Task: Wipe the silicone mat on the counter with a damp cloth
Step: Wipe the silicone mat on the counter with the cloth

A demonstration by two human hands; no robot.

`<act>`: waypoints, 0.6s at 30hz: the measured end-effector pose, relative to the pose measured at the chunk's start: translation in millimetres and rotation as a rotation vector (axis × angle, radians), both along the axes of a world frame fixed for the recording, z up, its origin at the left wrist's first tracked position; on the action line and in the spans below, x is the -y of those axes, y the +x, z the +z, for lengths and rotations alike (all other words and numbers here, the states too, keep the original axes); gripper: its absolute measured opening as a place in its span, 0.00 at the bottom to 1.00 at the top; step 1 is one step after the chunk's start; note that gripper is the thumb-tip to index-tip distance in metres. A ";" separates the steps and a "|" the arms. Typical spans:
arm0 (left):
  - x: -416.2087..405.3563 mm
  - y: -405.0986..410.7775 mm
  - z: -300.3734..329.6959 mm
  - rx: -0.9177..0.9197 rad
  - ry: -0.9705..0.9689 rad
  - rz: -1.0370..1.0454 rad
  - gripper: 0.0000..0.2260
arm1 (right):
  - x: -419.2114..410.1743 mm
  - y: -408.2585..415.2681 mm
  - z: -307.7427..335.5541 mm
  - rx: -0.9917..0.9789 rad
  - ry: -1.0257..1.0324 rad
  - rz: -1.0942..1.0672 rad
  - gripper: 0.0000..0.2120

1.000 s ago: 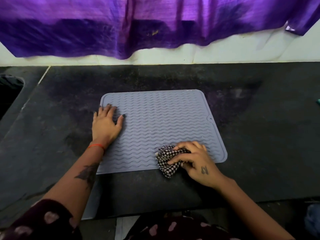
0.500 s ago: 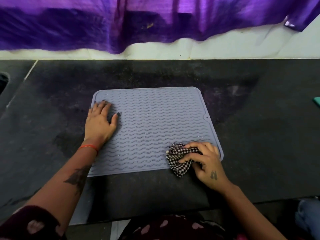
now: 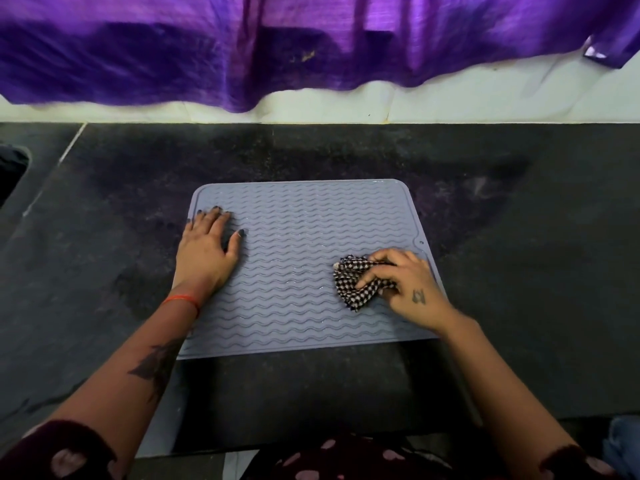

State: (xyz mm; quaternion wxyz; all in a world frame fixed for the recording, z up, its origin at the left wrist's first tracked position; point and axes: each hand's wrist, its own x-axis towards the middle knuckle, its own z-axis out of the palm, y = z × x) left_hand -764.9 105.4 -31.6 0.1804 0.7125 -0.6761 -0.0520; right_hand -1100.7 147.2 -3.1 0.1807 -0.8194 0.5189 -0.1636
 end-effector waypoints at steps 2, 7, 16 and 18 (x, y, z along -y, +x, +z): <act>-0.2 -0.7 0.4 0.004 -0.004 -0.003 0.28 | 16.8 -1.9 12.5 -0.022 0.062 0.039 0.26; -0.6 -0.9 0.8 0.007 0.000 0.003 0.27 | 26.5 15.8 -8.6 -0.150 -0.135 -0.066 0.29; 0.2 -0.4 0.0 -0.002 -0.001 0.016 0.26 | 58.6 16.5 -5.4 -0.105 -0.161 -0.075 0.26; -0.5 -0.8 -0.3 0.000 -0.001 0.017 0.26 | 54.6 19.6 -17.8 -0.141 -0.181 -0.074 0.27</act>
